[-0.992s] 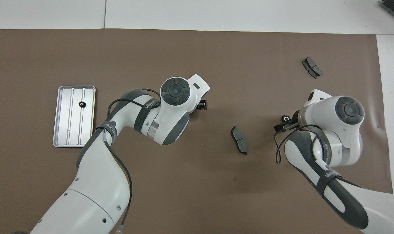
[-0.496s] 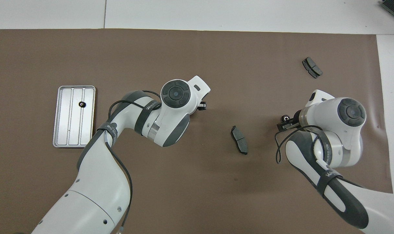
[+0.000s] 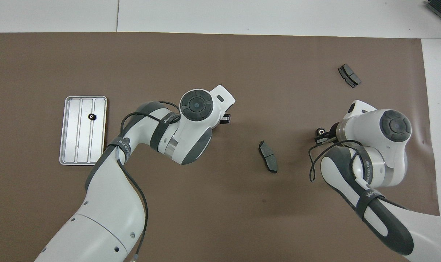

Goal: Pick bearing gear from pile to tray

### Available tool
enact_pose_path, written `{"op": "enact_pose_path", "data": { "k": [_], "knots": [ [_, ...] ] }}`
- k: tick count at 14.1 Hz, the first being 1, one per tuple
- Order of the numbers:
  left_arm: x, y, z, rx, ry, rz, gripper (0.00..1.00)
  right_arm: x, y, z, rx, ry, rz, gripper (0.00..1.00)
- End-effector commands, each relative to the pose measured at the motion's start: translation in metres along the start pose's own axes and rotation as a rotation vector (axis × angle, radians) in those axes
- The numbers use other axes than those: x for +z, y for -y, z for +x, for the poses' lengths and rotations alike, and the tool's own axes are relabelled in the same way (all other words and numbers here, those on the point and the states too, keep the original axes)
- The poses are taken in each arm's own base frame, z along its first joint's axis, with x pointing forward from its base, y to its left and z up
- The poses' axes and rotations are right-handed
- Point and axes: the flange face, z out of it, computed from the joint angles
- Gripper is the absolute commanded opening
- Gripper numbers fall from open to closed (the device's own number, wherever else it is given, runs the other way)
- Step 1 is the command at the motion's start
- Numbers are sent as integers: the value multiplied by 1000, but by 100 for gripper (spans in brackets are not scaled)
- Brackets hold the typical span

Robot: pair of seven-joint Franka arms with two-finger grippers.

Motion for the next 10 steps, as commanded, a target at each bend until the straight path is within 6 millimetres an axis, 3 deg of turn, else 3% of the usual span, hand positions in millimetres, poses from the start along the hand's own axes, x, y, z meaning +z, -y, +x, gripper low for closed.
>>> {"op": "enact_pose_path", "data": {
  "k": [1, 3, 6, 8, 10],
  "knots": [
    [-26, 54, 36, -78, 9, 29, 0, 4, 5, 2, 38, -14, 16, 0],
    [-47, 108, 67, -118, 26, 44, 0, -10, 6, 12, 54, -23, 17, 0],
    [-81, 211, 91, -87, 31, 44, 0, -60, 8, 44, 104, 7, 35, 0],
    [-98, 288, 90, -19, 87, 54, 0, -97, 22, 72, 180, 12, 46, 0],
    [-100, 347, 72, 55, 131, 52, 0, -114, 55, 96, 261, 13, 63, 0]
  ]
}}
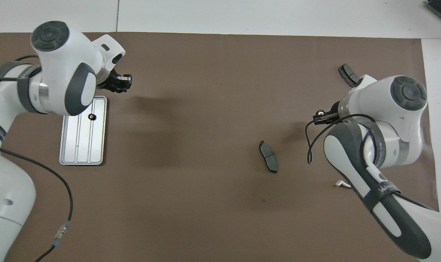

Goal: Pick bearing gear from pile to tray

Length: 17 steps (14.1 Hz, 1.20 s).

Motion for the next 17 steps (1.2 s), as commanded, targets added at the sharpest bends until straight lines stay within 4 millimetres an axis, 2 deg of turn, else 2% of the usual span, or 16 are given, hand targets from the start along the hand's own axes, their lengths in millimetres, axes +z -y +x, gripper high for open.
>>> {"op": "enact_pose_path", "data": {
  "k": [1, 3, 4, 6, 7, 9, 11, 12, 13, 15, 17],
  "knots": [
    [6, 56, -35, 90, 69, -15, 0, -17, 47, 25, 115, -3, 48, 0],
    [19, 82, -63, 149, 118, -26, 0, -20, 86, 26, 198, -23, 72, 0],
    [24, 86, -77, 171, 137, -30, 0, -19, 105, 25, 242, -37, 83, 0],
    [29, 88, -102, 173, 155, -36, 1, -8, 155, 24, 350, -60, 131, 0],
    [34, 86, -113, 175, 163, -37, 6, 0, 182, 24, 412, -68, 165, 0],
    [42, 84, -130, 176, 154, -35, 27, 15, 213, 24, 499, -84, 224, 0],
    [46, 84, -135, 174, 146, -33, 74, 38, 249, 18, 509, -78, 246, 0],
    [46, 84, -135, 176, 146, -33, 95, 52, 260, 19, 537, -101, 237, 0],
    [45, 84, -135, 176, 145, -33, 100, 69, 271, 15, 548, -119, 201, 0],
    [32, 83, -126, 176, 109, -25, 100, 91, 293, 4, 509, -161, 134, 0],
    [13, 70, -108, 165, 64, -17, 100, 105, 300, 0, 528, -192, 127, 0]
  ]
}}
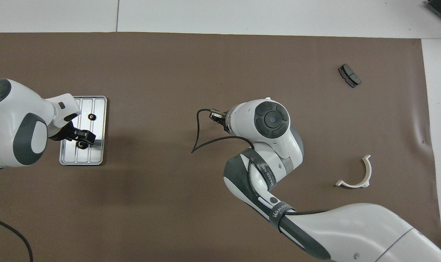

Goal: Pick bearing gear from pile to tray

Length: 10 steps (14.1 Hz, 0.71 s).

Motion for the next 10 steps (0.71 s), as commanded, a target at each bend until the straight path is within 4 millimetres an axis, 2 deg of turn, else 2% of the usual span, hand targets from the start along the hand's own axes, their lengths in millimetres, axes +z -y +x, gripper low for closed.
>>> {"op": "enact_pose_path", "data": {
  "k": [1, 3, 4, 5, 6, 8, 9, 10],
  "knots": [
    [-32, -23, 19, -38, -69, 12, 100, 14, 9, -2, 15, -36, 23, 0],
    [-38, -51, 35, -102, -100, 13, 100, 22, 8, -8, -22, -66, 11, 4],
    [-43, -68, 41, -127, -120, 11, 100, 24, 7, -10, -37, -77, 6, 22],
    [-45, -83, 48, -152, -133, 9, 100, 24, 7, -10, -42, -80, 3, 75],
    [-50, -102, 54, -171, -151, 5, 100, 25, 7, -10, -49, -83, 1, 100],
    [-62, -140, 66, -216, -191, -36, 100, 24, 5, -9, -58, -91, -9, 100],
    [-70, -158, 72, -210, -207, -47, 100, 19, 2, 0, -51, -101, -12, 100],
    [-74, -172, 79, -219, -217, -59, 100, 6, -2, 10, -48, -122, -16, 100]
  ]
}}
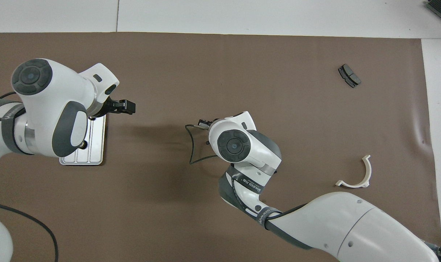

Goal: Pick bearing gear from pile to tray

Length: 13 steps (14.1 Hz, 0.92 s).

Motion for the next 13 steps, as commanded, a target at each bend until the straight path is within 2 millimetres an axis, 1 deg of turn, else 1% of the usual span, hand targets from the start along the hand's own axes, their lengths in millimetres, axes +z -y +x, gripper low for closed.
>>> {"op": "enact_pose_path", "data": {
  "k": [1, 2, 3, 4, 5, 6, 7, 8, 9, 10, 11, 13],
  "knots": [
    [-11, -43, 20, -52, -42, -43, 100, -31, -14, 35, 8, -72, -18, 100],
    [-11, -66, 26, -64, -45, -51, 100, -45, -28, 50, -12, -91, -53, 100],
    [-7, -93, 32, -66, -49, -60, 100, -61, -37, 63, -54, -104, -81, 100],
    [5, -120, 33, -73, -37, -57, 100, -68, -47, 73, -90, -109, -124, 100],
    [20, -142, 33, -83, -27, -54, 100, -76, -61, 87, -113, -113, -158, 100],
    [25, -155, 35, -80, -30, -56, 100, -86, -71, 100, -131, -107, -166, 100],
    [28, -165, 34, -69, -34, -59, 100, -98, -89, 117, -139, -85, -169, 100],
    [39, -176, 30, -52, -26, -56, 100, -110, -109, 136, -150, -58, -162, 100],
    [45, -198, 24, -13, -28, -49, 100, -123, -130, 153, -166, -26, -149, 100],
    [54, -209, 21, 12, -31, -39, 100, -134, -155, 170, -194, 10, -144, 100],
    [53, -211, 20, 17, -35, -38, 100, -143, -174, 181, -214, 35, -141, 100],
    [55, -229, 10, 50, -38, -39, 100, -161, -211, 199, -202, 52, -158, 100]
  ]
}}
